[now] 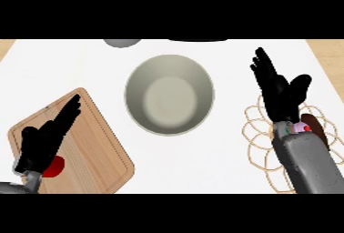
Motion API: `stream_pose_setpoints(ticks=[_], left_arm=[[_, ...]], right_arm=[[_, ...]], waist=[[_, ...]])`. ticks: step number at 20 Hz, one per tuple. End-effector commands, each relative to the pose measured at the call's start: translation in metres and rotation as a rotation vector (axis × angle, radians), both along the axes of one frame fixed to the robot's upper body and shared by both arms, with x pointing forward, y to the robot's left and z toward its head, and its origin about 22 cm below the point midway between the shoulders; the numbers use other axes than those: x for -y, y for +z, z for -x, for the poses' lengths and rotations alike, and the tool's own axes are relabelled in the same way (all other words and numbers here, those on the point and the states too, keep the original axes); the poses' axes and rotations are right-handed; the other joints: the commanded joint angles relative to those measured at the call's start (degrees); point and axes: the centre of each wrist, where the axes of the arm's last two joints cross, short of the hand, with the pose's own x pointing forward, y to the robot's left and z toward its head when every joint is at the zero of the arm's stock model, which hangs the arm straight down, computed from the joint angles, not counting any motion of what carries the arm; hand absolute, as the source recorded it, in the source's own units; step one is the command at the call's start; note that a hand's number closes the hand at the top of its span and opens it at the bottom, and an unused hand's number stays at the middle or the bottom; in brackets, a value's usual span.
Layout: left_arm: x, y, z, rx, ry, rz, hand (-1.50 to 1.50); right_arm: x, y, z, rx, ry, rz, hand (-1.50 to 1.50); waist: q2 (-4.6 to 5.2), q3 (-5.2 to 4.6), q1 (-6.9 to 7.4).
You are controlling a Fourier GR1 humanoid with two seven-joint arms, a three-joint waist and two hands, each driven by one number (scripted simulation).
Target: Pick the cupcake from the placemat and place it in the bowl
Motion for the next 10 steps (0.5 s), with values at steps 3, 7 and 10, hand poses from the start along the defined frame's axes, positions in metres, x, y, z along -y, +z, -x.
stream_pose_setpoints(ticks=[3,7,10], left_arm=[[-0.009,0.04,-0.023,0.237,0.077,0.077,0.0],[-0.017,0.047,-0.028,0.342,0.173,0.123,0.0],[-0.028,0.053,-0.032,0.415,0.23,0.181,0.0]], right_arm=[[-0.023,0.03,0.012,0.115,0.372,-0.096,-1.5],[0.01,0.08,0.011,0.322,0.412,0.488,-1.5],[0.024,0.03,0.051,0.449,0.215,0.223,-1.5]], waist=[[-0.19,1.77,1.21],[-2.21,0.64,-0.3],[-0.32,1.77,-1.2]])
